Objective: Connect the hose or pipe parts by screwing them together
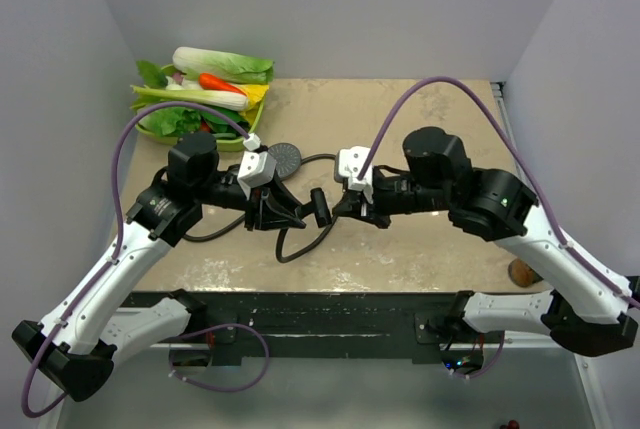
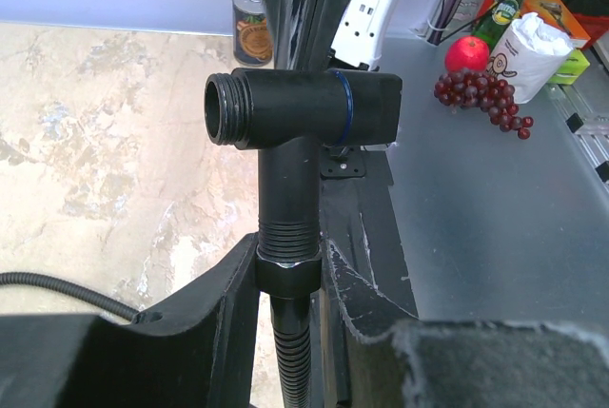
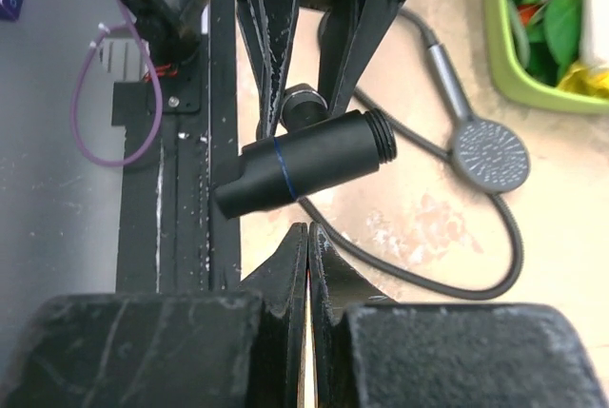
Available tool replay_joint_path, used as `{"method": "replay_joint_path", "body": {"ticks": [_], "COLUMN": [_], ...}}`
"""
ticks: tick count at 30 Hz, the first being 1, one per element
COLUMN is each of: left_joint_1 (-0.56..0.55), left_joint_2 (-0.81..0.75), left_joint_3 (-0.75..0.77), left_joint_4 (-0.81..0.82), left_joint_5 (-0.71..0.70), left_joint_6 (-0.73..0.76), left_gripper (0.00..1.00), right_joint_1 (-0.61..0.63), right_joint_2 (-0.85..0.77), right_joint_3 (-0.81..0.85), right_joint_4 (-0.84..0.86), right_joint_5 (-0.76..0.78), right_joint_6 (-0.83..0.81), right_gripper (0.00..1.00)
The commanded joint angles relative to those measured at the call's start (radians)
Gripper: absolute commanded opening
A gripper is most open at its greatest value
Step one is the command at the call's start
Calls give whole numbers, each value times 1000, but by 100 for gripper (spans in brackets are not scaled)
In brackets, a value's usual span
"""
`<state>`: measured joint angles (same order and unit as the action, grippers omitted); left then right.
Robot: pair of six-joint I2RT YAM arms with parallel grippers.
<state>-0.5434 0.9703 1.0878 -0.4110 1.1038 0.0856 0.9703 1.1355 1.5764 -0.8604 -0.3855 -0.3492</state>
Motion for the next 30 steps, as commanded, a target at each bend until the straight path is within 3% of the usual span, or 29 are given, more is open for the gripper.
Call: {"method": "replay_joint_path", "body": {"ticks": [1,14,30], "left_joint_1": [8,10,8], "left_joint_2": [-22,-25,-33], "left_joint_3": [14,6,-6], "left_joint_4": [57,55,37], "left_joint_5": [34,19,24], "left_joint_6": [-29,-26,-3], "left_gripper": [0,0,0], "right_joint_1": [4,2,4], "right_joint_2": [21,41,99], "right_joint_3": [-12,30,85], "right_joint_4": [14,113,205], "right_joint_5": [-47,-234,-237], "right_joint_6": [-13,26,29], "right_gripper": [0,0,0]}}
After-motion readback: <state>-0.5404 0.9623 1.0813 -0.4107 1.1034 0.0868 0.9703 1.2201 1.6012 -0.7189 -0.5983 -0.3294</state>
